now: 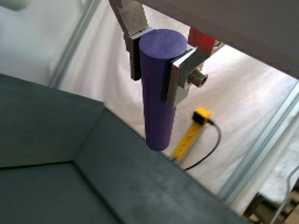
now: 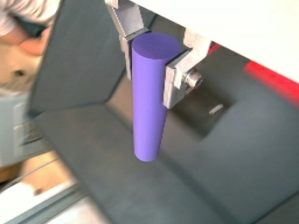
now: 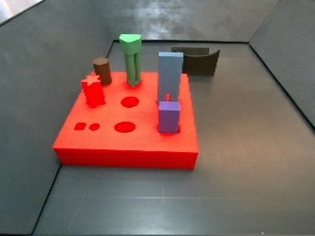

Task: Pick up the round object. Move up. Place the round object on the fixture. Regrasp the round object. Move to above the board. Insert the round object.
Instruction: Move to above the board.

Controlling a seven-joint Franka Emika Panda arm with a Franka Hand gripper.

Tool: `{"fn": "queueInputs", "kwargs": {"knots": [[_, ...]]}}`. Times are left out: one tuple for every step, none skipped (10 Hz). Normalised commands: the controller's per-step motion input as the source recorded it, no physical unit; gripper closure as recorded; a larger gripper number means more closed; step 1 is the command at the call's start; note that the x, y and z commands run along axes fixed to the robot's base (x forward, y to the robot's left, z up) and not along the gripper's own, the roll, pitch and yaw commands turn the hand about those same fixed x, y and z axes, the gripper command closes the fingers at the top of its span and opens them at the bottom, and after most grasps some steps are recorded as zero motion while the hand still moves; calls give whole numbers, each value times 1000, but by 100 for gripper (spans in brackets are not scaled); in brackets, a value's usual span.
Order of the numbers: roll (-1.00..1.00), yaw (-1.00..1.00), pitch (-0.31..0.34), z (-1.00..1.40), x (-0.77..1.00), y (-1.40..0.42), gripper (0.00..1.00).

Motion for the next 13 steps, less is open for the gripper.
{"fn": "queueInputs", "kwargs": {"knots": [[-1000,-32,-62,22,-666,-1000,100],[-1000,-32,-68,0,-686,-1000,100],[-1000,-33,-76,7,-705,-1000,100],[-1000,-34,-80,3,-720,-1000,100],[-1000,-35,-85,-2,-752,-1000,100],[-1000,-37,-87,1,-735,-960,100],[-1000,-41,-98,-4,-393,-434,100],[-1000,-45,-97,-7,-265,-258,100],[-1000,-52,-83,2,-134,-92,100],[-963,-56,-87,-1,-94,-54,100],[-637,-32,-67,-6,-67,-10,100],[-495,-24,-59,-4,-54,-2,100],[-281,-15,-39,-2,-34,2,100]]}}
